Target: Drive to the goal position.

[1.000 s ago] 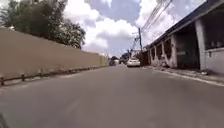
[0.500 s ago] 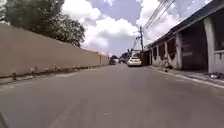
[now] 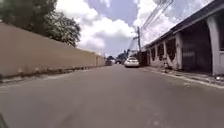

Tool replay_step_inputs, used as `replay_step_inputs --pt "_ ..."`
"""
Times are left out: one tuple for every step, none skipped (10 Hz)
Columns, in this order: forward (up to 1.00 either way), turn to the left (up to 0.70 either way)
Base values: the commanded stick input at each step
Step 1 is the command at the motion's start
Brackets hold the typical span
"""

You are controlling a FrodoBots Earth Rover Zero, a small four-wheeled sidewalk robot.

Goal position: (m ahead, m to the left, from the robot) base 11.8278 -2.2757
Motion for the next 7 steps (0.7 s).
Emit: replay_step_inputs --pt "1.00 0.00" --pt "1.00 0.00" --pt "1.00 0.00" --pt "1.00 0.00" --pt "1.00 0.00" --pt "1.00 0.00" --pt "1.00 0.00"
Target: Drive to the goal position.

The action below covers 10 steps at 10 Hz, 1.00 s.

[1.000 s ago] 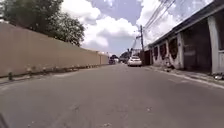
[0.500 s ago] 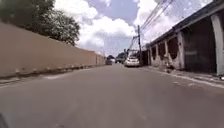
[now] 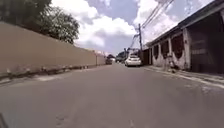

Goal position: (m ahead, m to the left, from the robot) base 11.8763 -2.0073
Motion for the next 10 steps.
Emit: replay_step_inputs --pt "1.00 0.00" --pt "1.00 0.00" --pt "1.00 0.00" --pt "1.00 0.00" --pt "1.00 0.00" --pt "1.00 0.00" --pt "1.00 0.00" --pt "1.00 0.00" --pt "1.00 0.00" --pt "1.00 0.00"
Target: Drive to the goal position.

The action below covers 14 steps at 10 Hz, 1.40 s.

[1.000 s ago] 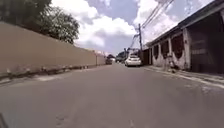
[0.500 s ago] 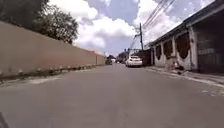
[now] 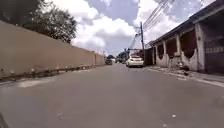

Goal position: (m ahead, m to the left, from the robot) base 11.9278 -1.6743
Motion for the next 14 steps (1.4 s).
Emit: replay_step_inputs --pt "1.00 0.00" --pt "1.00 0.00" --pt "1.00 0.00" --pt "1.00 0.00" --pt "1.00 0.00" --pt "1.00 0.00" --pt "1.00 0.00" --pt "1.00 0.00" --pt "1.00 0.00" --pt "1.00 0.00" --pt "1.00 -0.14" --pt "1.00 -0.11" --pt "1.00 0.00" --pt "1.00 0.00"
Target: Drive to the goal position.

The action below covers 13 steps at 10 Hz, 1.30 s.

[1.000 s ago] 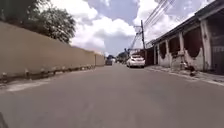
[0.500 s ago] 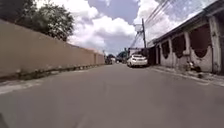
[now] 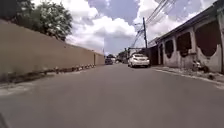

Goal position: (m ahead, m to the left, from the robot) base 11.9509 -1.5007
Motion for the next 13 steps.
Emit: replay_step_inputs --pt "1.00 0.00" --pt "1.00 0.00" --pt "1.00 0.00" --pt "1.00 0.00" --pt "1.00 0.00" --pt "1.00 0.00" --pt "1.00 0.00" --pt "1.00 0.00" --pt "1.00 0.00" --pt "1.00 0.00" --pt "1.00 0.00" --pt "1.00 -0.16" --pt "1.00 0.00"
